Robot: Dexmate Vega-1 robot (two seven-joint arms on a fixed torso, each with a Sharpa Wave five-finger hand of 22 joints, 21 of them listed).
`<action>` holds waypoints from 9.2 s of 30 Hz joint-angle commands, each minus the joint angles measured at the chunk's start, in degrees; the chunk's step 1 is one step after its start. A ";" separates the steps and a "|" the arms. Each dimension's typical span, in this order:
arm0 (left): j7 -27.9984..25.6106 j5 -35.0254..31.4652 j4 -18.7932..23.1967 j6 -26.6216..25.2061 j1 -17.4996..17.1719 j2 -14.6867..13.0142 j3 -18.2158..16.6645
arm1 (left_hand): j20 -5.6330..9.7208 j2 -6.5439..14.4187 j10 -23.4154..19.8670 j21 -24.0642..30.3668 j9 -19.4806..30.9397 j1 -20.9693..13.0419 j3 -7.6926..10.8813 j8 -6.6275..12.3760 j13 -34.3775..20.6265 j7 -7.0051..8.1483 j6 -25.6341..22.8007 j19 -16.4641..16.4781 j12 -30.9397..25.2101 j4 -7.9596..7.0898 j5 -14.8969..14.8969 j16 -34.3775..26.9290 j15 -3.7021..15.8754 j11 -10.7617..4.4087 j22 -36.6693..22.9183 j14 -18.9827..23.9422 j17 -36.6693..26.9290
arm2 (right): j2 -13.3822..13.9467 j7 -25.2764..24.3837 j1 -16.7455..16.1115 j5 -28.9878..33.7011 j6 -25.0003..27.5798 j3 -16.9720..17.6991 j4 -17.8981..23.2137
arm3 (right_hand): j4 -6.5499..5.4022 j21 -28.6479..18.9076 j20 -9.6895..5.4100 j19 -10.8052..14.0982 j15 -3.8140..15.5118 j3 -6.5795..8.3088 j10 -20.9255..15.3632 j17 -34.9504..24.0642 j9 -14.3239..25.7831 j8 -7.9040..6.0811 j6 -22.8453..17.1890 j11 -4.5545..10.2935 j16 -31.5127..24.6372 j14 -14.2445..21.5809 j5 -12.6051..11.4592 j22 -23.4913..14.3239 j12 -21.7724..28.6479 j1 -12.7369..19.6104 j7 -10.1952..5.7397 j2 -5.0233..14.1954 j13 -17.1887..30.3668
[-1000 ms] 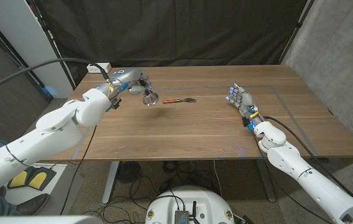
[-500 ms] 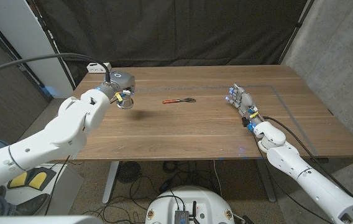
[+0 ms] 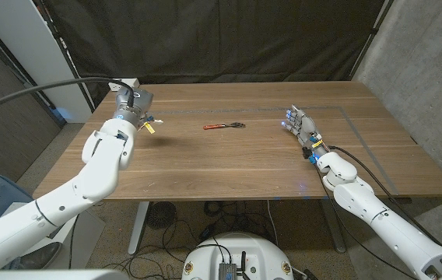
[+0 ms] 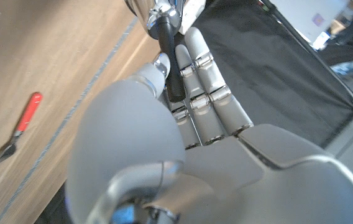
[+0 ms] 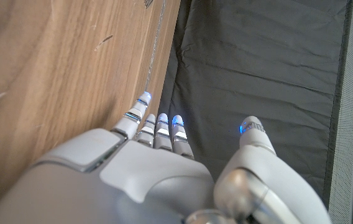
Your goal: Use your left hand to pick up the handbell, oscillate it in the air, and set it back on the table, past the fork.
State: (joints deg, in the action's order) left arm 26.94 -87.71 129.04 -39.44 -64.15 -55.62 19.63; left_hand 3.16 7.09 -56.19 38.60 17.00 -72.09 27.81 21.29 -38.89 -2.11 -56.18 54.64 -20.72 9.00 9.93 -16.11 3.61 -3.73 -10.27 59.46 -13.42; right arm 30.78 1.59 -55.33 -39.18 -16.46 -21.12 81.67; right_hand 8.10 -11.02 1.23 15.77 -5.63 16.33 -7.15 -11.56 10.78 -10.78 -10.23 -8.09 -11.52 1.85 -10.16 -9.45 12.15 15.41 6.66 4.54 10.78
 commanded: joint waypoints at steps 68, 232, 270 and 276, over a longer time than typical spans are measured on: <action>-27.86 111.87 -32.30 77.58 8.30 26.69 -8.50 | -0.53 0.67 -1.08 1.62 0.76 -0.09 0.79 0.33 -2.20 -1.06 0.85 -0.85 1.69 0.36 0.51 -0.18 5.64 0.35 -0.03 5.64 -0.48 | -0.26 -2.87 0.16 1.35 1.68 -0.52 1.28 | -0.10 0.05 0.05 0.73 0.04 -0.39 -0.18 -0.20 0.22 -0.23 -0.41 -0.43 0.02 0.08 -0.05 -0.29 -0.02 0.59 0.24 0.13 0.27; -18.89 64.53 -3.57 14.15 16.74 -4.22 10.75 | -1.21 0.49 -1.99 4.17 2.34 0.25 1.63 -1.01 -3.32 -1.71 0.65 -2.75 4.18 0.32 1.01 -0.25 5.40 0.66 0.06 5.53 -0.53 | -2.41 -4.16 -2.04 3.30 -7.29 1.09 0.14 | 0.07 -0.69 0.12 4.91 0.20 -0.92 -4.27 -0.16 0.12 -0.97 -3.93 -0.09 -1.07 4.70 -0.07 -0.27 0.89 1.14 0.03 0.09 0.12; -20.02 62.47 -9.38 19.13 16.82 1.78 13.30 | -1.28 0.43 -2.19 4.69 2.56 0.62 1.79 -1.38 -3.29 -1.48 0.64 -3.12 4.74 0.24 1.06 -0.14 5.13 0.48 0.08 5.26 -0.50 | -2.65 -3.68 -2.72 2.55 -8.29 1.57 -0.41 | 0.08 -0.57 0.40 5.68 -0.10 -0.95 -5.39 -0.18 0.11 -0.93 -4.94 -0.03 -1.03 5.49 0.00 -0.26 0.95 1.35 -0.04 0.15 0.13; -20.02 62.33 -9.41 18.76 16.69 2.06 13.68 | -1.37 0.44 -2.07 4.71 2.66 0.58 1.85 -1.37 -3.31 -1.48 0.64 -3.27 4.85 0.29 1.08 -0.12 5.13 0.31 0.08 5.21 -0.51 | -2.77 -3.22 -2.65 2.16 -8.28 1.54 -0.80 | 0.04 -0.50 0.44 5.70 -0.06 -0.98 -5.31 -0.20 0.11 -0.83 -4.86 0.03 -0.98 5.48 0.01 -0.26 0.85 1.32 -0.04 0.17 0.13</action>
State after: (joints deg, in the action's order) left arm 7.09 -26.44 120.70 -21.66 -47.22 -54.46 33.10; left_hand 1.75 7.16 -57.73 42.83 19.56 -71.28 29.19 19.90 -42.11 -3.65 -55.05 51.81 -15.86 9.29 10.56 -16.12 3.52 -3.00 -10.16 59.55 -13.70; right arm 28.00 -2.15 -57.92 -36.55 -25.02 -19.62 81.12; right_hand 8.13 -11.52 1.55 20.99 -5.73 15.35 -12.19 -11.56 10.78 -11.27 -14.75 -7.99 -12.30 6.86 -10.16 -9.45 12.99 16.24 6.43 4.77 10.78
